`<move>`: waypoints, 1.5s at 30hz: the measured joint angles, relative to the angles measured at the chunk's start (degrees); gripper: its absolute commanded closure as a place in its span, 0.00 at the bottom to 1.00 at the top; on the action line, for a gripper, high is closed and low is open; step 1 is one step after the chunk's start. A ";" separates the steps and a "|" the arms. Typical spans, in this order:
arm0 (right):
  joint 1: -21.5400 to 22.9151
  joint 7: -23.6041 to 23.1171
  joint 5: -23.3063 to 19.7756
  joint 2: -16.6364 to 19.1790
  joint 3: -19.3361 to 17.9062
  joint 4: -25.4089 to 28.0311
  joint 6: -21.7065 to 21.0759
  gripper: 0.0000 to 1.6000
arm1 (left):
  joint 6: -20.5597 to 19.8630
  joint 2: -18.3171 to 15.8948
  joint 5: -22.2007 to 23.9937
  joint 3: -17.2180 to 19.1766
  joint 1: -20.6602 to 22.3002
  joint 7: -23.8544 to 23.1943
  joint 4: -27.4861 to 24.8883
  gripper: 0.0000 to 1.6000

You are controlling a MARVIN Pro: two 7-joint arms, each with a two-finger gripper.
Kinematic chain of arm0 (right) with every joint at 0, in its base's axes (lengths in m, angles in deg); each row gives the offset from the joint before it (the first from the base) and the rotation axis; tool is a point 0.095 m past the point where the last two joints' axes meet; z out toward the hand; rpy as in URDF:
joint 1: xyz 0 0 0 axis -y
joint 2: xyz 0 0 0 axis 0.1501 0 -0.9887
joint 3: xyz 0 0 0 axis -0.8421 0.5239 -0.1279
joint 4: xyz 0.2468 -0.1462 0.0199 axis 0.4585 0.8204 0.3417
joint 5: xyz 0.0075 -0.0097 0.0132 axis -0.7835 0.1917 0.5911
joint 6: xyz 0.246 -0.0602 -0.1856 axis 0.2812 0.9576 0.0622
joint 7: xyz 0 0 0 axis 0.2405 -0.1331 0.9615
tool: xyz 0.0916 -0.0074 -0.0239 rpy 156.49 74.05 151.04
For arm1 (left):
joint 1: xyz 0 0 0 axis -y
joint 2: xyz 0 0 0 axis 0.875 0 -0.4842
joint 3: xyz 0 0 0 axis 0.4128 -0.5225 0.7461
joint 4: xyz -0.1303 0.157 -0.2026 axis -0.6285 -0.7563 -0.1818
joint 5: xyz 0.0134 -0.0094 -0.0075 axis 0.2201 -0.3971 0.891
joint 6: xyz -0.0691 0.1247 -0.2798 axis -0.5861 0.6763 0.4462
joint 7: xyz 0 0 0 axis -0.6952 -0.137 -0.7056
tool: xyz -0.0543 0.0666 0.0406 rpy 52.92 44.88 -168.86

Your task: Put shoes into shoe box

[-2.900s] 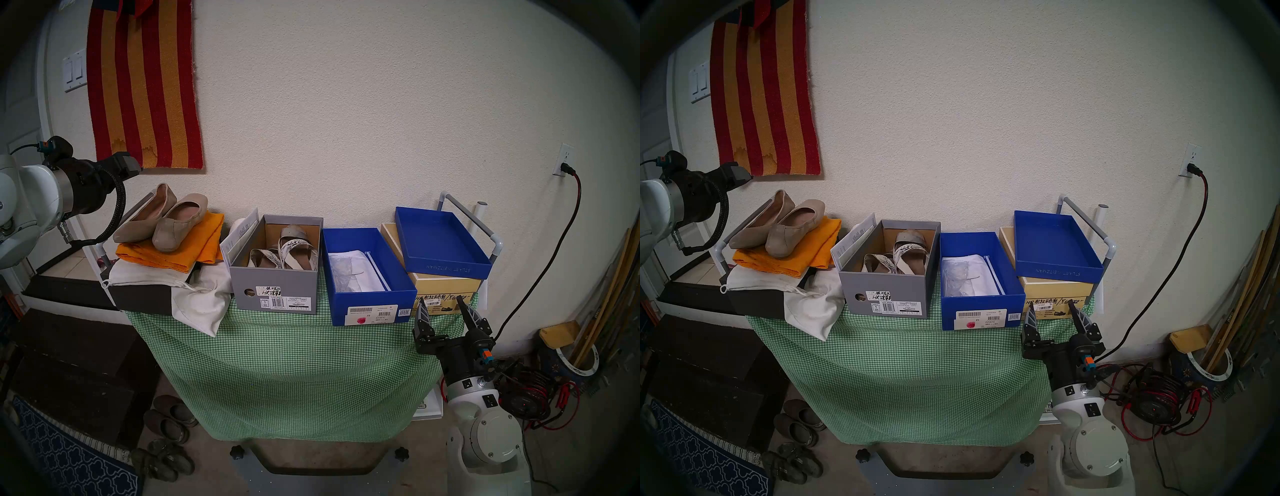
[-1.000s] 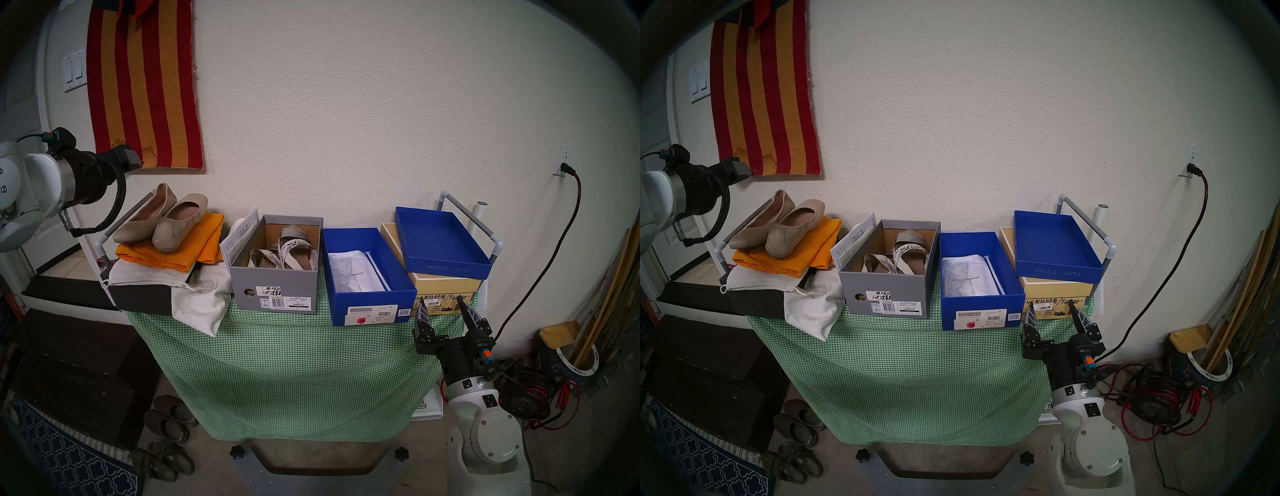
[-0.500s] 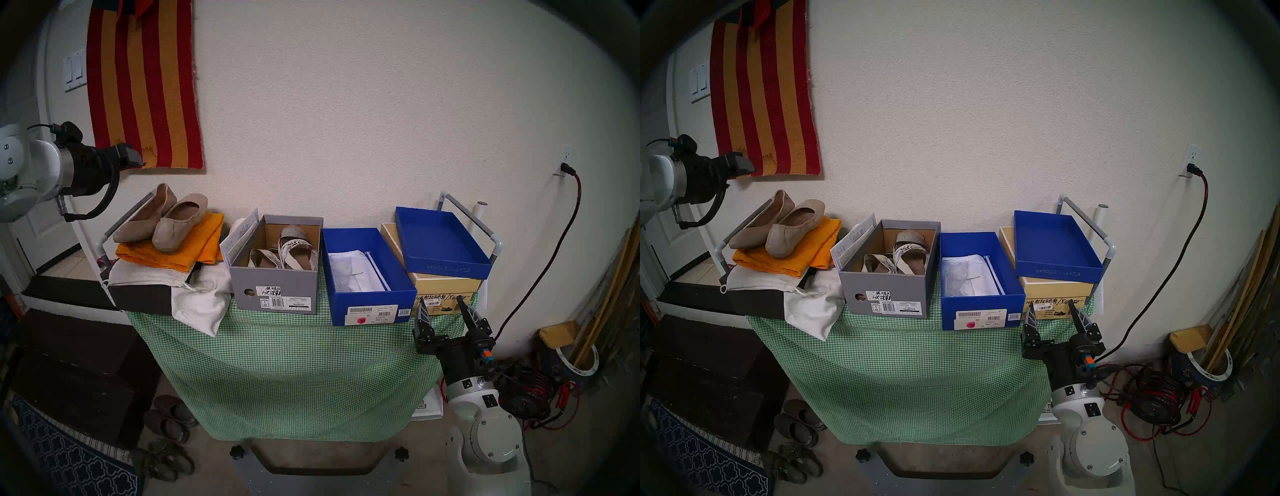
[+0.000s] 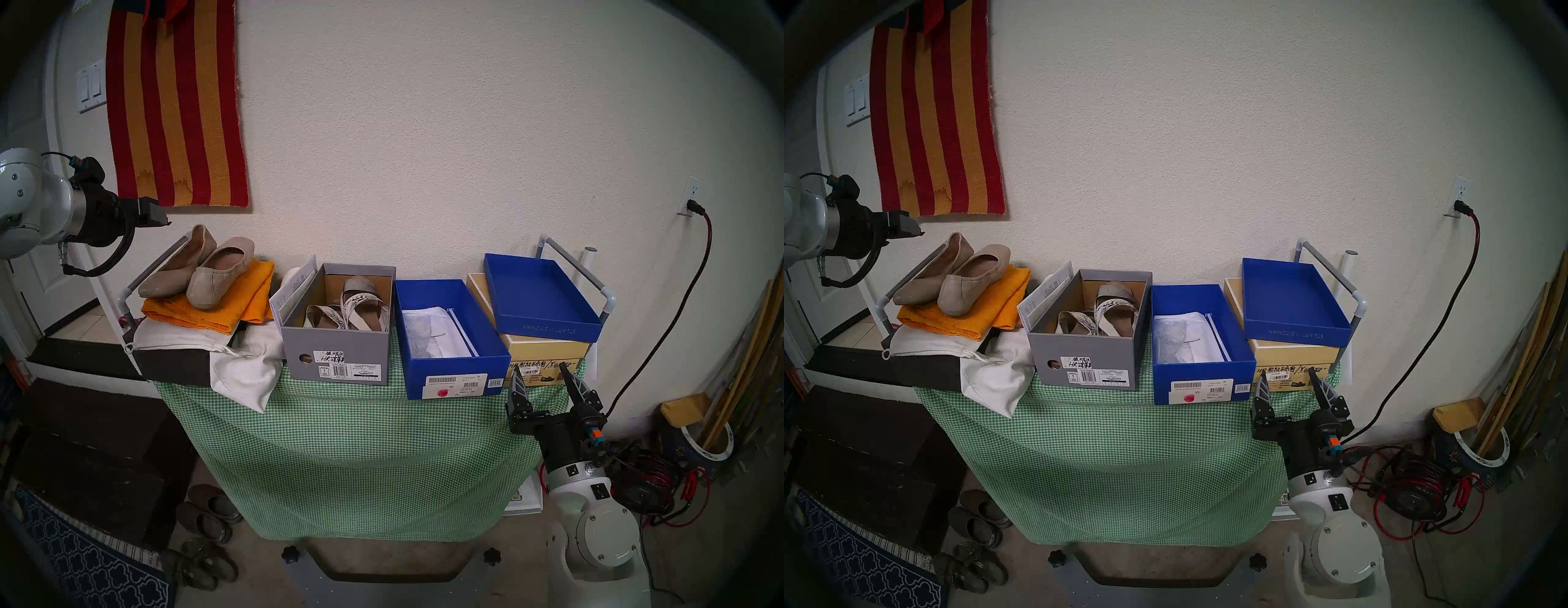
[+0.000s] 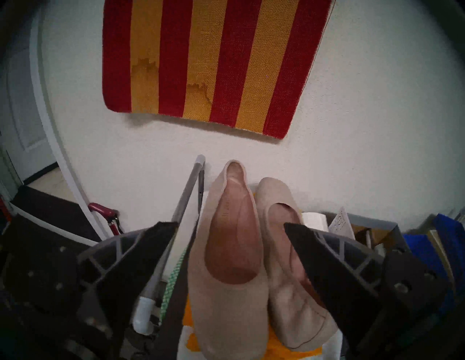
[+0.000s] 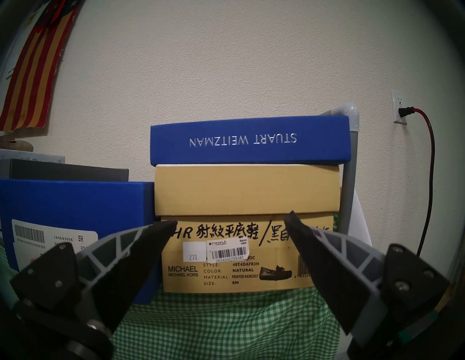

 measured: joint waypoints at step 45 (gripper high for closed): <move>0.00 0.00 0.01 0.00 0.00 0.00 0.00 0.00 | -11.43 -6.46 -11.49 15.79 -20.36 -6.23 5.53 0.00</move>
